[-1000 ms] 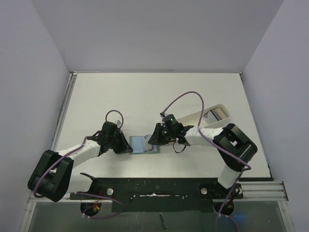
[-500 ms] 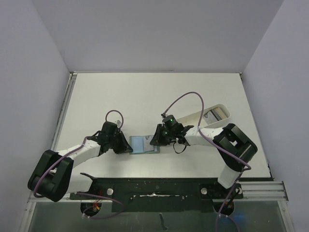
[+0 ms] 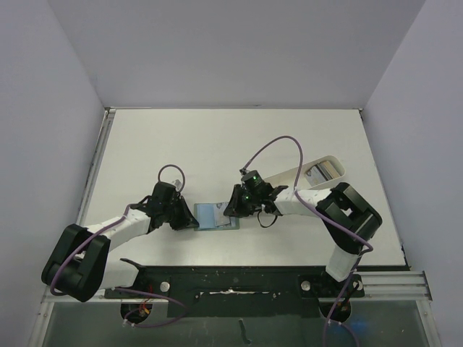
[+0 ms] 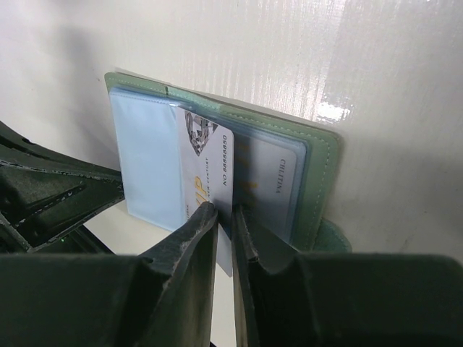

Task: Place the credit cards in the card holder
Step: Insert the credit card into the card holder.

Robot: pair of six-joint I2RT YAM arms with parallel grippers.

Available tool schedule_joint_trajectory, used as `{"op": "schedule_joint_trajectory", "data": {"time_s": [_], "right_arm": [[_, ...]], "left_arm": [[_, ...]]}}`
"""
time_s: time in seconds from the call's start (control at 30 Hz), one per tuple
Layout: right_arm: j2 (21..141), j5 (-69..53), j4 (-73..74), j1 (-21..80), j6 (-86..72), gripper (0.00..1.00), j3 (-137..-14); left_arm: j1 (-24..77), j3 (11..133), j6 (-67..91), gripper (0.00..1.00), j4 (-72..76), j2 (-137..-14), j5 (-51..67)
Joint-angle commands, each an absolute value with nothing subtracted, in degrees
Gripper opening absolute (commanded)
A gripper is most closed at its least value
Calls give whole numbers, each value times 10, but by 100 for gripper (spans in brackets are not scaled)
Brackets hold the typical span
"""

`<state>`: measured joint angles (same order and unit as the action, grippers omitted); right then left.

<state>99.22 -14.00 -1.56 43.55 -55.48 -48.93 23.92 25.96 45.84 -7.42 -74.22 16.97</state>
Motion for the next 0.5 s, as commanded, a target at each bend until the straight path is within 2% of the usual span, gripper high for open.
{"op": "schedule_joint_trajectory", "data": {"time_s": [0.0,0.47], "right_arm": [[1001,-125,-7,438,-547,14,-511],[1017,-129,-20,444,-561,14,-524]], "left_arm": [[242,253,452,0,-54,-742,174],[242,242,456,0,-41,-742,180]]}}
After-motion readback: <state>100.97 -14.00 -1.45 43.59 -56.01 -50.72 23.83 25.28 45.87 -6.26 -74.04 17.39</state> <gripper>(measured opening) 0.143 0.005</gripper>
